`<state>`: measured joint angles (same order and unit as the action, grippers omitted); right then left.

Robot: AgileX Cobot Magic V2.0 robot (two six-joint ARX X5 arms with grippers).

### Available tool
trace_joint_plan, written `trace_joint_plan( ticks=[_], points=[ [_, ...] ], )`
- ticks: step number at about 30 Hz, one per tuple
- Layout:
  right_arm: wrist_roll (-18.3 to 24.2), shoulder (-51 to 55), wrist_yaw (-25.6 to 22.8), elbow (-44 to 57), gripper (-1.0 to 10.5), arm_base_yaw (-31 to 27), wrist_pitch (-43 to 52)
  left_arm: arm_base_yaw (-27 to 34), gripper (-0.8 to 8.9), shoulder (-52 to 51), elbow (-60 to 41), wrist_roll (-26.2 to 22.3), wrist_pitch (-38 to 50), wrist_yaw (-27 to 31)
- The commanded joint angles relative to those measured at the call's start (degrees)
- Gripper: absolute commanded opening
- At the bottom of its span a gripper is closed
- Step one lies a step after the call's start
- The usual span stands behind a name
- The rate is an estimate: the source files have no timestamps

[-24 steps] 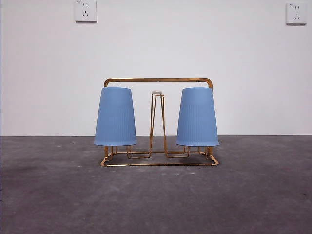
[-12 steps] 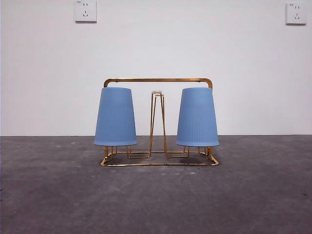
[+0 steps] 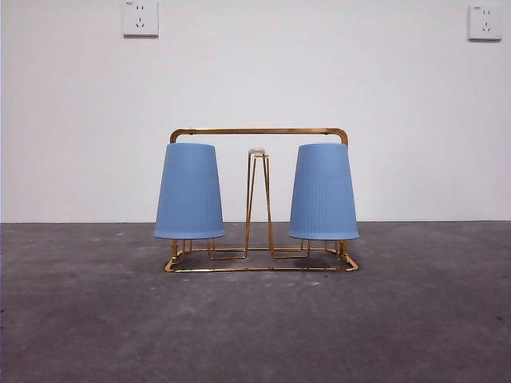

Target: Pick up cup 1,put cup 1 in the cup rack,pick up cup 2,put cup 2 in the cup rack

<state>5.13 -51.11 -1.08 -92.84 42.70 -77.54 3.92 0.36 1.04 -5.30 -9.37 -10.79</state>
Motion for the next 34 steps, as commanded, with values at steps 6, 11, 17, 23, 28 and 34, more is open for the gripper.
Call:
trace_joint_plan(
  ticks=[6, 11, 17, 23, 28, 34],
  points=[
    [-0.6, -0.3, 0.0, 0.2, 0.0, 0.0, -1.2, -1.1, -0.02, 0.4, -0.6, 4.2, 0.4, 0.4],
    [-0.6, -0.4, 0.0, 0.2, 0.0, 0.0, -1.2, -1.1, -0.02, 1.2, -0.6, 4.2, 0.4, 0.3],
    [-0.6, -0.8, 0.0, 0.2, 0.0, 0.0, -1.2, -1.1, -0.02, 2.1, -0.6, 4.2, 0.4, 0.3],
    [0.7, -0.4, -2.5, 0.2, 0.0, -1.8, -1.1, -1.1, -0.02, 3.0, -0.6, 4.2, 0.4, 0.3],
    [2.8, 4.9, 4.0, 1.8, 0.0, -16.3, 5.9, -1.1, -0.02, 3.6, -0.6, 4.2, 0.4, 0.3],
    [3.5, 15.7, 19.3, 14.4, 0.0, -35.6, 26.7, -1.1, -0.02, 3.9, -0.6, 4.2, 0.4, 0.3]
  ],
)
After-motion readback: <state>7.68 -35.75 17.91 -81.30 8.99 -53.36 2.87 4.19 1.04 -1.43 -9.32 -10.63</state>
